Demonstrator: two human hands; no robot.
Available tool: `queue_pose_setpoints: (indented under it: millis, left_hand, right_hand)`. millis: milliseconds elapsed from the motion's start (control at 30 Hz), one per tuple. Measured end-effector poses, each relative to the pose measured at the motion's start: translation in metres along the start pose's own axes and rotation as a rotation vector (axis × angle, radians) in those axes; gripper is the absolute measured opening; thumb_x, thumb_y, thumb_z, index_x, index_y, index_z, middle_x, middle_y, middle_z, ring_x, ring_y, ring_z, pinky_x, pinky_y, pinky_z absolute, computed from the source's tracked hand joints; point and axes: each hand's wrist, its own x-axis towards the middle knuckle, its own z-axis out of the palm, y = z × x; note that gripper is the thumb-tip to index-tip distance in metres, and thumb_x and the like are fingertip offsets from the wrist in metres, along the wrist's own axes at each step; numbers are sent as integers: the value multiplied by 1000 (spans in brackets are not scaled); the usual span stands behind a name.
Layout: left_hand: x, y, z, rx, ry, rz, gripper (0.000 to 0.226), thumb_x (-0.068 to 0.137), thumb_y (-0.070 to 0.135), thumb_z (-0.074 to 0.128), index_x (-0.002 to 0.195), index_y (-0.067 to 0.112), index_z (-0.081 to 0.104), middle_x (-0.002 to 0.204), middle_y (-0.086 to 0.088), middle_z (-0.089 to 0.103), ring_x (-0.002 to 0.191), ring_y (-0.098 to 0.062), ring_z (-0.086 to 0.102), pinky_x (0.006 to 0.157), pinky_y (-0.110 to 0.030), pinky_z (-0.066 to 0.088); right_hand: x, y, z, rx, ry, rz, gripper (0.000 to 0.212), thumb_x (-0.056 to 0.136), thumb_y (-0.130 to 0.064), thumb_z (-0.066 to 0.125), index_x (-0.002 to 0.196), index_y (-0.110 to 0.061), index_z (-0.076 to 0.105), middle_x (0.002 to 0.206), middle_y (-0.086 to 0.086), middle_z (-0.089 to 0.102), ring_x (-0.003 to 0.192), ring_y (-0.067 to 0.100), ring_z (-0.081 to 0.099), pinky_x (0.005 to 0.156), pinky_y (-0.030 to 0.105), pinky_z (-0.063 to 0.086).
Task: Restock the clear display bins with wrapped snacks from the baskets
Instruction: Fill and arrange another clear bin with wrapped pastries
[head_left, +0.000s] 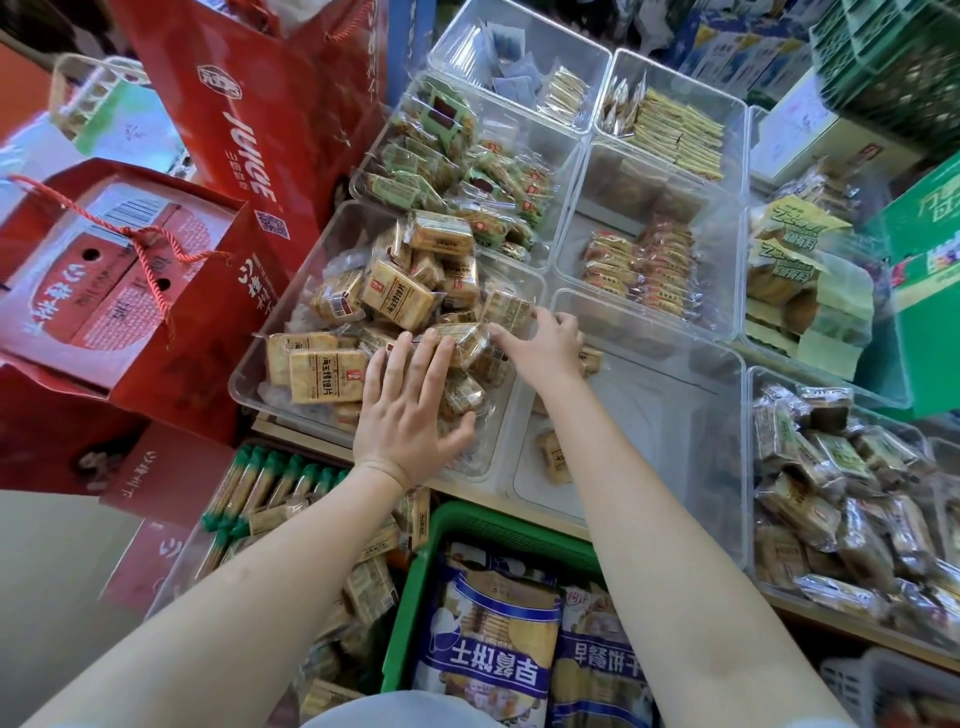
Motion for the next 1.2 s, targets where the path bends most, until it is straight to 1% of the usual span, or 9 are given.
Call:
queue_pose_setpoints:
  millis: [100, 200, 333, 433, 633, 733, 933, 1133, 1200]
  left_hand:
    - [0, 0, 0, -6, 6, 2, 88, 85, 61, 41, 157, 15, 18, 162, -8, 23, 150, -31, 18, 123, -49, 6]
    - [0, 0, 0, -6, 26, 3, 89, 85, 61, 42, 156, 15, 19, 162, -8, 24, 150, -30, 18, 123, -48, 5]
    - [0, -1, 1, -3, 24, 6, 89, 85, 61, 42, 157, 14, 19, 162, -8, 23, 150, -30, 17, 123, -49, 5]
    - [-1, 0, 1, -12, 28, 6, 88, 85, 61, 42, 156, 14, 20, 162, -8, 24, 150, -30, 16, 123, -48, 4]
    - [-2, 0, -4, -67, 7, -22, 85, 87, 63, 39, 156, 18, 20, 162, -4, 25, 150, -27, 14, 123, -43, -3]
    - [4, 7, -12, -188, 65, -99, 74, 87, 61, 46, 148, 21, 34, 148, -1, 43, 143, -27, 25, 122, -45, 2]
    - [38, 34, -32, -100, 80, -149, 37, 86, 42, 66, 117, 22, 66, 120, -3, 61, 125, -28, 45, 120, -50, 12]
    - [41, 42, -70, -376, 265, -82, 31, 85, 35, 72, 106, 12, 72, 98, -3, 70, 95, -22, 60, 83, -33, 41]
    - [34, 59, -90, -638, 147, -144, 28, 86, 33, 70, 107, 15, 71, 96, 6, 69, 88, -12, 61, 77, -24, 46]
  right_hand:
    - [-1, 1, -1, 104, 52, -26, 56, 83, -59, 71, 125, -23, 60, 149, 4, 37, 141, 23, 27, 110, 42, 31]
    - [-12, 5, -5, 416, 239, -64, 35, 82, -41, 78, 107, -24, 59, 120, -6, 57, 113, 15, 53, 93, 37, 46]
    - [-20, 33, -14, 776, 475, 188, 26, 90, -38, 69, 107, -24, 56, 98, -10, 63, 90, 15, 65, 79, 36, 57]
    - [-22, 68, -4, 826, 341, 427, 24, 95, -39, 63, 107, -17, 64, 100, -1, 69, 84, 17, 64, 80, 38, 56]
    - [-41, 98, 8, 764, 37, 507, 14, 98, -30, 62, 105, -18, 64, 99, 1, 67, 88, 19, 63, 85, 35, 53]
    - [-47, 108, 5, 786, -25, 513, 33, 91, -22, 71, 122, -14, 64, 115, 7, 70, 96, 24, 70, 95, 43, 56]
    - [-74, 110, -14, 554, -67, 454, 26, 94, -14, 63, 117, -3, 69, 95, 5, 69, 87, 19, 64, 95, 44, 51]
    - [-101, 105, -34, 769, 53, 228, 19, 99, -18, 56, 112, -17, 69, 115, 8, 71, 99, 20, 68, 82, 31, 55]
    - [-111, 95, -36, 984, -62, 117, 28, 100, -33, 58, 122, -17, 66, 119, 8, 69, 107, 26, 68, 86, 36, 57]
